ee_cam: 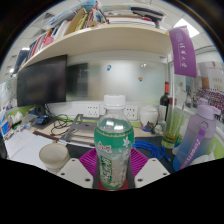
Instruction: Pour water
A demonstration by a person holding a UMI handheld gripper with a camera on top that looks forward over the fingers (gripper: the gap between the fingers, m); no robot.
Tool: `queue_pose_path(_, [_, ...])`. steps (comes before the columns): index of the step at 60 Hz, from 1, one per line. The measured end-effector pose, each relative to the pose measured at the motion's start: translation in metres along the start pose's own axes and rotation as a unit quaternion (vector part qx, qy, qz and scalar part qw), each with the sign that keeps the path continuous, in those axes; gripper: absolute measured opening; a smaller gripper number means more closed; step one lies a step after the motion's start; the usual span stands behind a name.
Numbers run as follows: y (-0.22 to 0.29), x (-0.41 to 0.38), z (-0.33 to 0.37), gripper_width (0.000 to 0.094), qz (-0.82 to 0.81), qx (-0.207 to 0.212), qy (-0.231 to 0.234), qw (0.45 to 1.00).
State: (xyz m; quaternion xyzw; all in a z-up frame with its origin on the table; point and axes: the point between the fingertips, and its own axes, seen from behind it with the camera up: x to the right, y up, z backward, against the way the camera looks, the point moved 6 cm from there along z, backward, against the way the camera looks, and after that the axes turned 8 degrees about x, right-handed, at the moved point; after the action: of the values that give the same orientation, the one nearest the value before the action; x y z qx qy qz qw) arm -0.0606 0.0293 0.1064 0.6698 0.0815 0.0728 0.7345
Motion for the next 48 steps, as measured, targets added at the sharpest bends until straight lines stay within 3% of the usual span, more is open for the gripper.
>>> queue_pose_path(5, [-0.001, -0.001, 0.002, 0.0487, 0.007, -0.012, 0.001, 1.0])
queue_pose_path(9, [-0.008, -0.002, 0.007, 0.0629, -0.004, -0.04, -0.002, 0.999])
queue_pose_path(18, [-0.018, -0.006, 0.044, 0.0808, 0.005, -0.085, -0.027, 0.996])
queue_pose_path(28, [-0.001, -0.037, 0.116, 0.081, -0.032, -0.124, -0.066, 0.99])
queue_pose_path(48, [0.094, -0.11, 0.179, 0.082, -0.031, -0.084, -0.092, 0.992])
